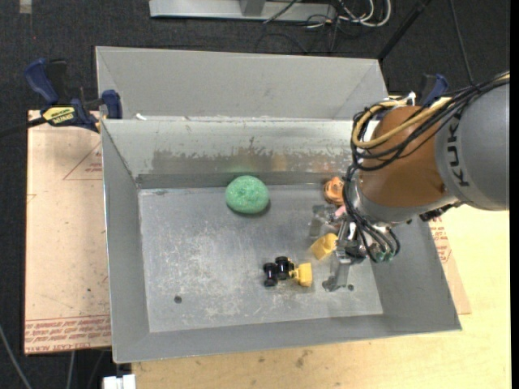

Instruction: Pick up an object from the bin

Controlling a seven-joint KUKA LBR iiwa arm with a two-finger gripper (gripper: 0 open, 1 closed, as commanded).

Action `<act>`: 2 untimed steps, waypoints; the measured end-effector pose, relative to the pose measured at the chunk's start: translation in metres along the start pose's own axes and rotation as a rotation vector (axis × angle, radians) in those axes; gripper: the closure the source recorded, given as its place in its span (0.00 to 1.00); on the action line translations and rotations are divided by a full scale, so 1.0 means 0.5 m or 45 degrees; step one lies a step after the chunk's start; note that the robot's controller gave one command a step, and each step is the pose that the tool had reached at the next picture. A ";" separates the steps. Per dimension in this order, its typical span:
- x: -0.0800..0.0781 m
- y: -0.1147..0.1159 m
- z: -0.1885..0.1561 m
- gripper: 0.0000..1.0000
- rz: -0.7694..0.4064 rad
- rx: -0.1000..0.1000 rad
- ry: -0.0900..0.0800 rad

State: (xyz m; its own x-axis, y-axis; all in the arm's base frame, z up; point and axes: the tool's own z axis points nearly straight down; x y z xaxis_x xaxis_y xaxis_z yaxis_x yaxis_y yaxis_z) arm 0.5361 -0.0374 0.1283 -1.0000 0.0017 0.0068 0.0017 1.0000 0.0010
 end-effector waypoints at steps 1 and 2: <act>-0.004 0.000 -0.009 0.00 -0.002 0.001 -0.009; -0.015 0.068 0.084 0.00 -0.078 0.001 -0.015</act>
Offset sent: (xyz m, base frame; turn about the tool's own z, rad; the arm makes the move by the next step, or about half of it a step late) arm 0.0072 0.0456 -0.0583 -0.0812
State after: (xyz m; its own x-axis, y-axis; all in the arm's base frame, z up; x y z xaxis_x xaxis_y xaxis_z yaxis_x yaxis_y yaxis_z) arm 0.5436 -0.0033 0.0865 -0.9982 -0.0598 -0.0050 -0.0598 0.9982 -0.0001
